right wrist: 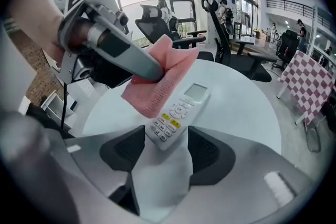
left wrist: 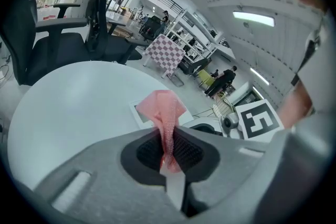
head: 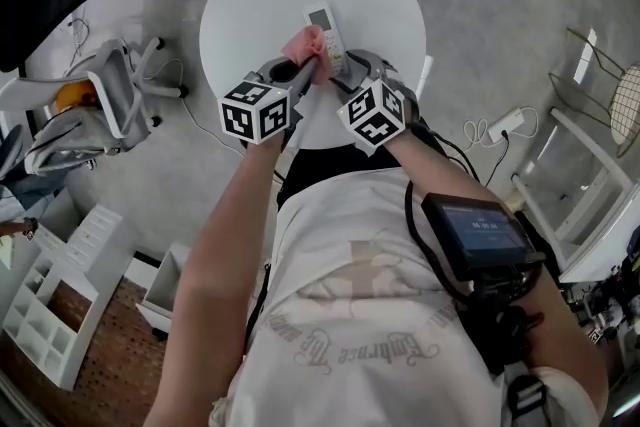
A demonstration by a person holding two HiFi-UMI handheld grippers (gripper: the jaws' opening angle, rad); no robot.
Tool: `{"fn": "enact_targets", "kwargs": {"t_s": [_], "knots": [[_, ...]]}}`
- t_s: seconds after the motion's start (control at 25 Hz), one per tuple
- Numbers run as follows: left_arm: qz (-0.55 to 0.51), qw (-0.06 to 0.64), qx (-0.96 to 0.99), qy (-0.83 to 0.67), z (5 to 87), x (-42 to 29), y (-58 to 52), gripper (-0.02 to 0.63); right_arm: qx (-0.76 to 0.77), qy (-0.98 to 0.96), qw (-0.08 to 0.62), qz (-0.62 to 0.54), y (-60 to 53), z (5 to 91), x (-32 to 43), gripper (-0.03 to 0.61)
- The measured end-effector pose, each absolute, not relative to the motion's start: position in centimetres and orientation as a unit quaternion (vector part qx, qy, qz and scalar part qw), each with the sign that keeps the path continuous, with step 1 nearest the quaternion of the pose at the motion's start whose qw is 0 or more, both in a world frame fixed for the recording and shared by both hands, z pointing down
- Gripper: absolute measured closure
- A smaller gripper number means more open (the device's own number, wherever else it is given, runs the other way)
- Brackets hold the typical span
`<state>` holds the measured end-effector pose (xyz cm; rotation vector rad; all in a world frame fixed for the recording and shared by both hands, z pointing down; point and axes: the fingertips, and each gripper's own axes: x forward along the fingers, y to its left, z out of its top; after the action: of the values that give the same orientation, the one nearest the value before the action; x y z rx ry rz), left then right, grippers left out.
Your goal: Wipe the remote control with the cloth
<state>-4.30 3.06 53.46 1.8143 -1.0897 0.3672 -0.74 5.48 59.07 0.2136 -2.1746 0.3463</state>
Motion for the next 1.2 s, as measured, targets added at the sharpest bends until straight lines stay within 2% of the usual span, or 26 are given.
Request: {"fn": "enact_targets", "kwargs": {"t_s": [0.12,0.28,0.36,0.72,0.84,1.08,1.2], "knots": [[0.152,0.472,0.745,-0.447,53.3,-4.1,2.6,0.594,0.096,-0.876,0.448,0.152,5.5,59.0,-0.5,0.296],[0.151,0.471,0.744,-0.45,53.5,-4.7,2.2,0.594,0.113,-0.861,0.456,0.195,5.9,59.4,-0.9,0.222],[0.15,0.472,0.742,-0.451,53.8,-4.8,1.8,0.594,0.115,-0.854,0.466,0.2,5.8,60.1,-1.1,0.207],[0.166,0.484,0.746,-0.426,54.7,-2.6,0.4,0.594,0.132,-0.847,0.49,0.162,3.2,61.2,1.8,0.35],[0.176,0.491,0.75,-0.407,55.0,-2.3,0.3,0.594,0.12,-0.851,0.491,0.144,2.8,61.1,1.5,0.353],[0.207,0.496,0.755,-0.375,55.4,-0.5,-1.2,0.594,0.083,-0.852,0.508,0.095,2.0,61.6,1.4,0.318],[0.226,0.504,0.751,-0.362,55.9,-0.2,-1.1,0.594,0.077,-0.855,0.507,0.076,2.4,61.4,1.1,0.351]]}}
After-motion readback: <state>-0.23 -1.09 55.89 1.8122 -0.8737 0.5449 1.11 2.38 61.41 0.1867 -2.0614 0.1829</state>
